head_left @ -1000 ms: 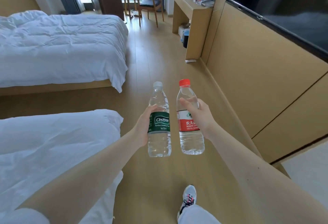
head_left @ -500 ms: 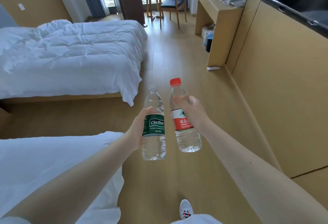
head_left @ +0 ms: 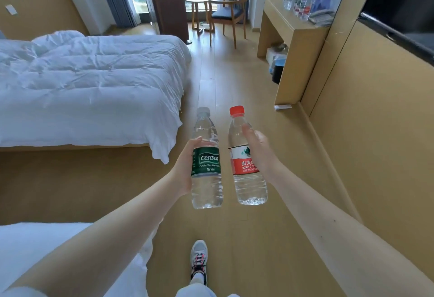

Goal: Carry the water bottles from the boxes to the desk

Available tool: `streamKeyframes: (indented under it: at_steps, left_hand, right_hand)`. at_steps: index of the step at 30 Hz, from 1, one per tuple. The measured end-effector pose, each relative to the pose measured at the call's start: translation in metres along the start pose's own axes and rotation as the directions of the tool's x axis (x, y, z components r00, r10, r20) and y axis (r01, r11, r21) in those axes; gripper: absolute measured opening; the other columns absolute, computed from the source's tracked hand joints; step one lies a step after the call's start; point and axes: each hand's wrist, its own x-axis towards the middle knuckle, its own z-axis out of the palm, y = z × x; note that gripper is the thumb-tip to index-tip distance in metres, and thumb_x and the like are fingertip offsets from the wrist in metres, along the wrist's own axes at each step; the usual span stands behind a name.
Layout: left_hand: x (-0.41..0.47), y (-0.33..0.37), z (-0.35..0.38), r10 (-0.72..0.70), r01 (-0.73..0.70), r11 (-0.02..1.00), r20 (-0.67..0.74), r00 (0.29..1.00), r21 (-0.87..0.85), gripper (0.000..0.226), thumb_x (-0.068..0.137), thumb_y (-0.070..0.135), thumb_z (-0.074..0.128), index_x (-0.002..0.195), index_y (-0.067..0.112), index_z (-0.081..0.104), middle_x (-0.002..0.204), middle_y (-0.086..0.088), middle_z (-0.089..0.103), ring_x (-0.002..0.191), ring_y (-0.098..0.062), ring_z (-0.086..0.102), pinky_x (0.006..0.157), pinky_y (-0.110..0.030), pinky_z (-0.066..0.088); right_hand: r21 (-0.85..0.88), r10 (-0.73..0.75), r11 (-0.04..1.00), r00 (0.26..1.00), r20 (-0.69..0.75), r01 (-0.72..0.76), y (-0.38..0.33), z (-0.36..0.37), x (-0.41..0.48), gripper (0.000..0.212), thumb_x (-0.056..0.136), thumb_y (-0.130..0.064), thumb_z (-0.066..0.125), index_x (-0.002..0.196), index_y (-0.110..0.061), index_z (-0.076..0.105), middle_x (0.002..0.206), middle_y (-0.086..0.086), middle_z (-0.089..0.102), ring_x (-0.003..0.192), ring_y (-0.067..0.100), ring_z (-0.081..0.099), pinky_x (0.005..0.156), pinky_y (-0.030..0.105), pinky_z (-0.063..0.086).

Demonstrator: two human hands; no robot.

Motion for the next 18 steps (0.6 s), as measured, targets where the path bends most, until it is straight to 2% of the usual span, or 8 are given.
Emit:
streamKeyframes:
  at_steps: [4,7,9,11,12,15,18]
  left_hand:
    - [0.052,0.047,-0.019,0.013,-0.015,1.000,0.069,0.998,0.018,0.045,0.076,0.052,0.050,0.094,0.013,0.062,0.079,-0.008,0.070,0.067,-0.022,0.068,0.067,-0.032,0.057]
    - [0.083,0.086,-0.037,0.018,-0.021,0.999,0.115,0.993,0.028,0.043,0.080,0.053,0.050,0.093,0.013,0.063,0.078,-0.007,0.070,0.065,-0.021,0.068,0.065,-0.031,0.057]
    - [0.103,0.113,-0.050,0.017,-0.022,0.999,0.103,0.995,0.046,0.045,0.085,0.053,0.048,0.092,0.012,0.064,0.075,-0.008,0.070,0.062,-0.021,0.068,0.062,-0.031,0.057]
    - [0.123,0.138,-0.063,0.018,-0.026,0.997,0.111,0.994,0.066,0.047,0.080,0.055,0.053,0.092,0.011,0.064,0.076,-0.009,0.070,0.062,-0.022,0.068,0.061,-0.031,0.057]
    - [0.132,0.148,-0.069,0.019,-0.028,0.997,0.118,0.993,0.076,0.049,0.075,0.056,0.056,0.092,0.011,0.065,0.078,-0.009,0.070,0.063,-0.023,0.068,0.062,-0.031,0.057]
    - [0.157,0.166,-0.085,0.017,-0.025,0.997,0.101,0.995,0.075,0.055,0.070,0.058,0.060,0.098,0.011,0.066,0.086,-0.011,0.070,0.070,-0.025,0.068,0.068,-0.034,0.056]
    - [0.180,0.177,-0.099,0.002,-0.007,0.996,0.059,0.998,0.091,0.060,0.067,0.060,0.062,0.103,0.012,0.065,0.090,-0.012,0.069,0.074,-0.027,0.068,0.071,-0.035,0.054]
  right_hand:
    - [-0.007,-0.007,1.000,0.997,-0.074,0.007,-0.012,0.013,0.060,0.053,0.093,-0.059,0.048,0.107,-0.009,0.054,0.085,0.012,0.061,0.076,0.027,0.060,0.073,0.038,0.049]
    - [-0.031,-0.008,1.000,0.995,-0.103,0.005,-0.029,0.028,0.103,0.048,0.094,-0.058,0.047,0.102,-0.010,0.053,0.083,0.012,0.058,0.072,0.024,0.058,0.070,0.035,0.048]
    - [-0.062,-0.024,0.998,0.991,-0.133,0.016,-0.044,0.040,0.131,0.061,0.082,-0.072,0.049,0.100,-0.014,0.054,0.086,0.013,0.058,0.077,0.027,0.056,0.072,0.038,0.046]
    - [-0.071,-0.034,0.997,0.987,-0.158,0.022,-0.053,0.052,0.157,0.078,0.068,-0.081,0.048,0.105,-0.014,0.056,0.088,0.014,0.059,0.080,0.027,0.057,0.074,0.042,0.047]
    - [-0.068,-0.034,0.997,0.985,-0.171,0.023,-0.056,0.057,0.169,0.081,0.068,-0.081,0.048,0.110,-0.012,0.057,0.089,0.014,0.060,0.080,0.027,0.058,0.075,0.042,0.048]
    - [-0.060,-0.037,0.998,0.981,-0.190,0.026,-0.058,0.069,0.199,0.071,0.081,-0.071,0.047,0.113,-0.009,0.056,0.086,0.011,0.058,0.080,0.026,0.056,0.073,0.039,0.046]
    - [-0.069,-0.017,0.998,0.982,-0.186,0.004,-0.062,0.077,0.226,0.073,0.080,-0.071,0.046,0.113,-0.007,0.056,0.088,0.012,0.059,0.080,0.026,0.057,0.073,0.038,0.046]
